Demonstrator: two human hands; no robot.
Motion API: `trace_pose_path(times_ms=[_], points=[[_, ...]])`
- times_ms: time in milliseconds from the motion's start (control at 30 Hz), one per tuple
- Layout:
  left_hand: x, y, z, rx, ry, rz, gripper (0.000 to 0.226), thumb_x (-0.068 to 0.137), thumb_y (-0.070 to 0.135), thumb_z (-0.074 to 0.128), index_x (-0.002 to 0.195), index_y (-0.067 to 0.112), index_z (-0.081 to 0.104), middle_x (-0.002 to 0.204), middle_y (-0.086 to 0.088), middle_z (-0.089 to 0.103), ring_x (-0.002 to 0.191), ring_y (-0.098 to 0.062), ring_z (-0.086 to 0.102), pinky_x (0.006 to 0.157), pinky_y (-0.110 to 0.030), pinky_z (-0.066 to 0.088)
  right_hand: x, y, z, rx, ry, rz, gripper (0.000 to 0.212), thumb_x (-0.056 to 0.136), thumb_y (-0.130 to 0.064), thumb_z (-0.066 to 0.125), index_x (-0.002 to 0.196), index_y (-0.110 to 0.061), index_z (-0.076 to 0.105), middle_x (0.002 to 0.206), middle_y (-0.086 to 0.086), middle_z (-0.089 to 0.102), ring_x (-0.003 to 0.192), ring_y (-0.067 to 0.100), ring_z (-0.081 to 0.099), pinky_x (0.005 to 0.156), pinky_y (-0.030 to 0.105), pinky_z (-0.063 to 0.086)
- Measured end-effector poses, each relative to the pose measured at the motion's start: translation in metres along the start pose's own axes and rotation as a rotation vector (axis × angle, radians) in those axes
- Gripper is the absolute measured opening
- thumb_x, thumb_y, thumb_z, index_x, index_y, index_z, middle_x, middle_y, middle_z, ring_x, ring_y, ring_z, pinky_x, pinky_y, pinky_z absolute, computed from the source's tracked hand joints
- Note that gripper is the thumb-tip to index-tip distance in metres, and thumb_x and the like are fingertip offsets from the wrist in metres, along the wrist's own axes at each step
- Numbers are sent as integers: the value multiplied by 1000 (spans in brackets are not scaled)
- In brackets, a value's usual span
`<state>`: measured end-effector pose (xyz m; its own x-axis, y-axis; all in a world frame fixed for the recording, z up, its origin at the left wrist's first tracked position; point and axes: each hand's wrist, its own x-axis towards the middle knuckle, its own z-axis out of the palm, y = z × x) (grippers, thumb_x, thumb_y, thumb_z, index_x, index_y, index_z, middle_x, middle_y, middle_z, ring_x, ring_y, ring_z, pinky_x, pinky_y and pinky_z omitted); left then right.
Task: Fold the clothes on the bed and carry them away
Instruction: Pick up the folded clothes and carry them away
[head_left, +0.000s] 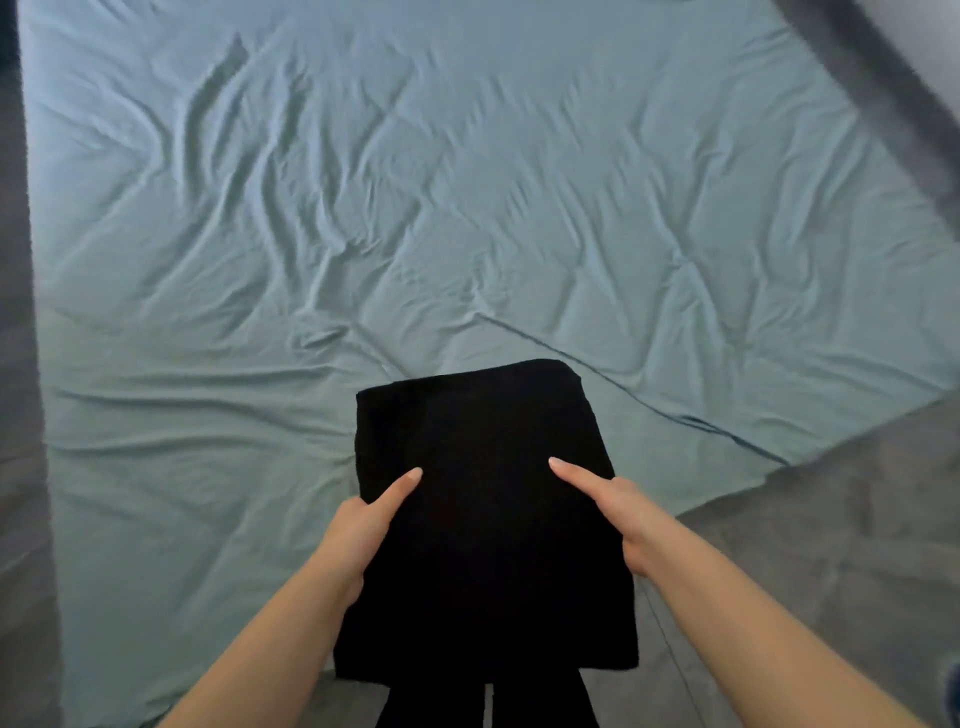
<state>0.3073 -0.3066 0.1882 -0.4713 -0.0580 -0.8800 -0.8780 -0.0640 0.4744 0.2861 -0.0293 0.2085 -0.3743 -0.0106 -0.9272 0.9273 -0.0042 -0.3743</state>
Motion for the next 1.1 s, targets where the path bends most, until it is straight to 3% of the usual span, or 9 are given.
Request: trace_pose_path(times_ms=[167, 267, 400, 467, 633, 767, 967, 1100], points=[[-72, 20, 44, 225, -93, 147, 59, 65, 63, 76, 100, 15, 71, 85, 0, 77, 76, -18, 74, 71, -34, 57, -99, 46, -44, 239, 108, -103, 61, 53, -54, 87, 102, -21, 73, 94, 2, 77, 88, 23, 74, 89, 43, 56], [-110, 30, 91, 368, -160, 236, 50, 68, 59, 75, 96, 17, 72, 80, 3, 77, 71, -14, 74, 61, -28, 55, -145, 83, -75, 429, 185, -143, 53, 59, -51, 86, 102, -23, 72, 92, 0, 77, 85, 21, 74, 82, 40, 58], [-148, 30, 163, 558, -293, 316, 46, 70, 59, 74, 96, 21, 72, 84, 7, 77, 75, -11, 74, 68, -29, 56, -192, 134, -126, 624, 253, -163, 70, 54, -52, 88, 112, -19, 68, 102, 4, 75, 95, 27, 72, 91, 44, 55], [-164, 23, 205, 644, -342, 356, 42, 68, 62, 72, 90, 26, 70, 80, 13, 76, 71, -6, 72, 64, -25, 54, -212, 158, -158, 697, 284, -155, 78, 51, -52, 90, 116, -16, 66, 106, 8, 74, 98, 30, 70, 93, 46, 54], [-194, -10, 325, 791, -409, 321, 55, 66, 67, 72, 96, 21, 71, 85, 3, 77, 82, -19, 73, 86, -41, 56, -248, 215, -254, 816, 369, -163, 89, 45, -54, 90, 120, -15, 63, 110, 10, 72, 101, 31, 69, 94, 47, 53], [-216, -35, 417, 854, -475, 323, 53, 68, 64, 71, 97, 20, 70, 85, 2, 77, 79, -19, 74, 81, -37, 57, -273, 251, -332, 882, 412, -204, 79, 49, -52, 89, 115, -14, 66, 99, 9, 75, 92, 30, 72, 92, 47, 55], [-236, -46, 534, 854, -592, 336, 41, 75, 56, 70, 97, 21, 70, 86, 7, 77, 78, -11, 74, 75, -32, 55, -290, 271, -429, 949, 475, -249, 94, 46, -51, 91, 125, -11, 57, 111, 12, 71, 100, 32, 69, 93, 47, 53], [-232, -32, 607, 901, -675, 340, 49, 66, 57, 76, 103, 27, 67, 91, 8, 76, 83, -13, 73, 81, -34, 57, -283, 261, -490, 981, 465, -271, 90, 49, -47, 92, 125, -12, 57, 113, 14, 70, 102, 34, 68, 94, 49, 52]])
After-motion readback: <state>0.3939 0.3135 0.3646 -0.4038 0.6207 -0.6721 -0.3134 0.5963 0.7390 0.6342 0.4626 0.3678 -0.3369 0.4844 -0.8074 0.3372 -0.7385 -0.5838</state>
